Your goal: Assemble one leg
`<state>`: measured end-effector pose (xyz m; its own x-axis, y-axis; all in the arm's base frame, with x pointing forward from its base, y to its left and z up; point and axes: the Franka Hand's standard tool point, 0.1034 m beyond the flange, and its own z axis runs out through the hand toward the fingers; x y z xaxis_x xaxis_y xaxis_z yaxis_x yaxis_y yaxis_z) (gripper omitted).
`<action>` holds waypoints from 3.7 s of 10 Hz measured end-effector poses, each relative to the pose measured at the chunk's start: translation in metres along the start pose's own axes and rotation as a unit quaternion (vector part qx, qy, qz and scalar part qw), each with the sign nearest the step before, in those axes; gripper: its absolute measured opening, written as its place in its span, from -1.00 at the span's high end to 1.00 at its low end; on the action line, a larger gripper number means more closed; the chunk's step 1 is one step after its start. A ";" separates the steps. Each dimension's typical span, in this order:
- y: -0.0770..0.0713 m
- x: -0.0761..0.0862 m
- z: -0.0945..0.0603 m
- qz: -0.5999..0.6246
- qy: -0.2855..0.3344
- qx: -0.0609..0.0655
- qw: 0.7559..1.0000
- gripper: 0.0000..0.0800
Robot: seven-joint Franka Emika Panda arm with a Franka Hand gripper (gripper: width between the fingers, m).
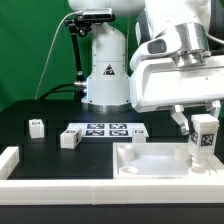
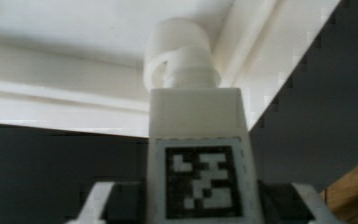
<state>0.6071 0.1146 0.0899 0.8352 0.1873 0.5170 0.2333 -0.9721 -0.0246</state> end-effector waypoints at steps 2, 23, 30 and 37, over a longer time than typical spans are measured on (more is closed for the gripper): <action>0.006 0.002 0.003 -0.001 0.023 -0.008 1.000 0.27; 0.003 -0.003 0.010 -0.005 -0.003 0.000 1.000 -0.62; -0.009 0.000 0.015 0.001 -0.305 0.078 0.949 -0.62; 0.003 0.006 0.020 0.003 -0.279 0.068 0.958 -0.62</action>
Offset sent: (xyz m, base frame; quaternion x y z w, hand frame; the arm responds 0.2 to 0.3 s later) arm -0.0017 0.0025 -0.0091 0.0026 0.0162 0.0020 0.9999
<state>0.6229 0.1154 0.0755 0.9643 0.2640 -0.0205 0.2576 -0.9534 -0.1567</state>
